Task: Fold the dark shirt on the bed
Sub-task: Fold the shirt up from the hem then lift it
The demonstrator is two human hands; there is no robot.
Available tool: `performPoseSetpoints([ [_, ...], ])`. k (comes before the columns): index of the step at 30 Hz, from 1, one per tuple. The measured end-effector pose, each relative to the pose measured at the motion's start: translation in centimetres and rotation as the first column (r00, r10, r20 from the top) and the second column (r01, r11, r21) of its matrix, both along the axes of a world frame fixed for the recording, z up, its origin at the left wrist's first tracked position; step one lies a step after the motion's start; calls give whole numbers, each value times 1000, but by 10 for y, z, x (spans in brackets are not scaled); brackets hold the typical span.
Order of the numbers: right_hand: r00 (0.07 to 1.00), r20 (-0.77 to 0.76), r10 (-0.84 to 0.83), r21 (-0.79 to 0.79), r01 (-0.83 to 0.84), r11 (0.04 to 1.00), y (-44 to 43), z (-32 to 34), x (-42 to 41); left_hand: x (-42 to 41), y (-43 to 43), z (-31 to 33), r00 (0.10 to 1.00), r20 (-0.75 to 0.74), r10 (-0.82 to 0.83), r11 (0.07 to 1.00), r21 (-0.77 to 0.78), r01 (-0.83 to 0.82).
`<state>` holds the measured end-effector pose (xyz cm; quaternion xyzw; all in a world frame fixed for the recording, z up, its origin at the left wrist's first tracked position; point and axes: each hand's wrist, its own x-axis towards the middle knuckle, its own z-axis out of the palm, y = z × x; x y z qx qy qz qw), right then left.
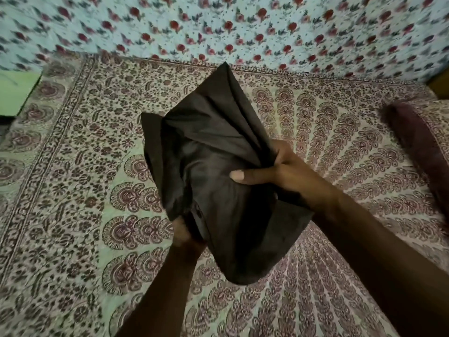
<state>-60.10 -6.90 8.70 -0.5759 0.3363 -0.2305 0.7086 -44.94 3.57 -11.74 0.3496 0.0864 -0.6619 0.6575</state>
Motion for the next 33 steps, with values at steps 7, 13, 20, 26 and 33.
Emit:
performPoseSetpoints([
  [7,1000,-30,-8,-43,6,999,71,-16,42,76,114,5,972,236,-4,1000,-7,6],
  [13,996,-62,-65,86,71,994,180,-44,97,162,252,25,703,709,-56,985,156,-79],
  [20,973,-120,-199,194,219,956,304,-113,166,279,379,21,378,875,-302,915,377,-142],
  [26,942,-195,-272,275,319,907,369,-175,232,361,431,16,168,900,-402,894,426,-139],
  [33,880,-332,-341,244,429,870,412,-225,299,444,438,-18,39,859,-511,852,512,-112],
])
